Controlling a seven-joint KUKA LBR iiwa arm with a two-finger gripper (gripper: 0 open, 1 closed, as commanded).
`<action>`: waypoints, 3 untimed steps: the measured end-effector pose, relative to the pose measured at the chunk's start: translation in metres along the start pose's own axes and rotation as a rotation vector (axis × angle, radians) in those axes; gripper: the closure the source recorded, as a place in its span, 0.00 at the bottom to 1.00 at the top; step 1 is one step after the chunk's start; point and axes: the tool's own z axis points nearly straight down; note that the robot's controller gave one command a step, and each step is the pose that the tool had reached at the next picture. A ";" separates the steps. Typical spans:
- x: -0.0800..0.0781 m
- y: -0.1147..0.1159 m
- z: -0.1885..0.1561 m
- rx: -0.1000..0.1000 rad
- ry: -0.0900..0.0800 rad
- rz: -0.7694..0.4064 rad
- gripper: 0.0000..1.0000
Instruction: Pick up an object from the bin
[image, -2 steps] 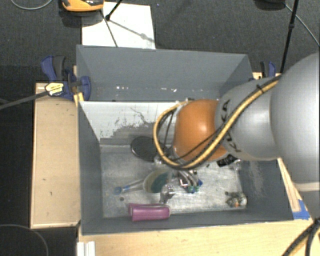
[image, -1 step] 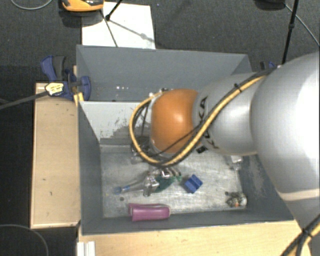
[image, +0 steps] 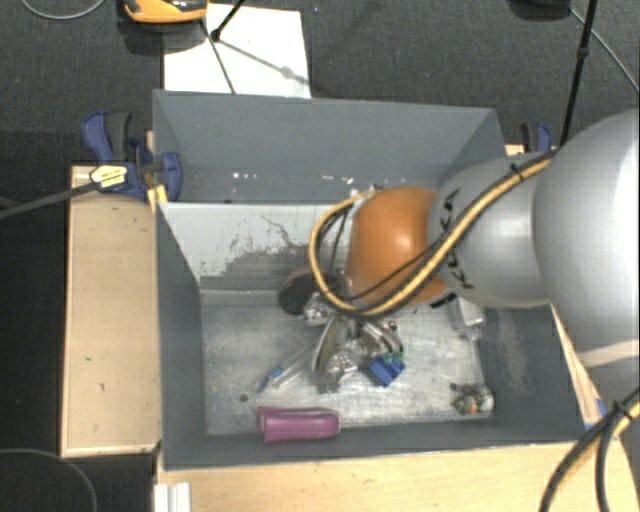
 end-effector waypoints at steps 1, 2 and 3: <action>-0.005 0.107 0.001 0.000 -0.005 -0.101 0.00; -0.006 0.103 0.000 0.001 -0.006 -0.090 1.00; -0.009 0.103 -0.082 0.003 -0.006 -0.087 1.00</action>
Offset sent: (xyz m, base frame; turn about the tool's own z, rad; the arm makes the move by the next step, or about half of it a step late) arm -0.0211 0.0997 -0.0018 -0.0926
